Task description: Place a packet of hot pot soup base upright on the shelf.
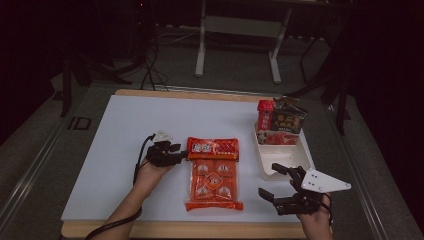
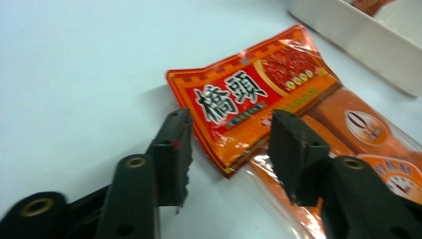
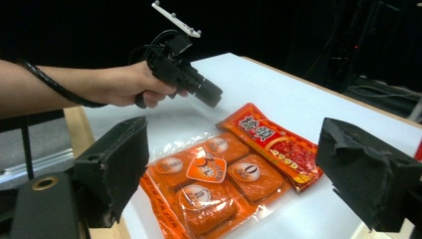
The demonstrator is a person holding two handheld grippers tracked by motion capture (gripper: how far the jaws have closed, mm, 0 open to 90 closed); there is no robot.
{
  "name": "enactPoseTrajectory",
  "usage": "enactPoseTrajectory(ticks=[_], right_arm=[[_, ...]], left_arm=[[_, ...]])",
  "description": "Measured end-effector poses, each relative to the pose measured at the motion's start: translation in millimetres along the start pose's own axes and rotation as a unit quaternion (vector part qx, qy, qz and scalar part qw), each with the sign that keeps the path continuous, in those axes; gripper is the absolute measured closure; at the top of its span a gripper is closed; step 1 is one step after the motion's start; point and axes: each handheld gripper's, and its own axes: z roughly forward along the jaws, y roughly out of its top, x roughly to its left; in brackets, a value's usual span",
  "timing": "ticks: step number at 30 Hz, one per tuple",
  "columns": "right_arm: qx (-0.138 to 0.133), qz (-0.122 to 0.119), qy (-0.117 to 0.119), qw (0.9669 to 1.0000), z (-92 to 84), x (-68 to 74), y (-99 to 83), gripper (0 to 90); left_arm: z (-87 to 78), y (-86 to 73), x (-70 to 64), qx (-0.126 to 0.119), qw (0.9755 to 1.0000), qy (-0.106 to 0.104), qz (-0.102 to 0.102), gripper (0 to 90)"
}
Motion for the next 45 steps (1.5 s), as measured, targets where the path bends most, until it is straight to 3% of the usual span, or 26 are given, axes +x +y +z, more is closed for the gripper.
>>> enactPoseTrajectory(ticks=[7,11,15,19,22,26,31,33,40,45], right_arm=[[-0.009,-0.043,-0.027,0.9987,-3.5,4.3,2.0,13.0],[-0.003,-0.029,-0.024,0.9993,-3.5,5.3,1.5,12.9],[0.001,-0.032,-0.027,0.9991,-2.4,7.3,1.6,12.0],[-0.002,-0.026,-0.03,0.9992,-1.3,7.4,1.2,10.6],[-0.006,-0.021,-0.03,0.9993,-1.6,6.7,0.9,10.5],[0.001,-0.016,-0.034,0.9993,-0.6,6.3,0.0,10.5],[0.016,-0.017,-0.026,0.9994,3.2,7.9,-1.2,10.8],[0.019,-0.019,-0.024,0.9993,4.5,8.6,-1.6,10.9],[0.026,-0.012,-0.021,0.9994,6.5,8.3,-2.4,12.8],[0.03,-0.006,-0.026,0.9992,6.7,7.0,-2.7,13.1]], left_arm=[[12.6,2.9,9.8,0.009,0.9998,0.013,-0.01,48.4],[22.0,4.5,15.8,0.013,0.9996,0.015,-0.02,46.5],[32.4,6.7,19.5,0.014,0.9995,0.003,-0.027,46.5],[43.9,7.8,23.1,0.035,0.9986,-0.005,-0.039,46.8],[51.5,6.3,24.2,0.048,0.998,-0.007,-0.041,46.8],[55.4,6.4,23.0,0.045,0.9982,-0.015,-0.037,46.9],[61.6,9.4,16.7,0.06,0.9968,-0.044,-0.029,58.8],[63.0,10.1,13.8,0.065,0.9966,-0.046,-0.022,62.0],[66.8,13.3,3.9,0.076,0.9968,-0.016,-0.018,72.3],[67.5,15.6,-2.4,0.085,0.9963,0.01,-0.004,88.8]])
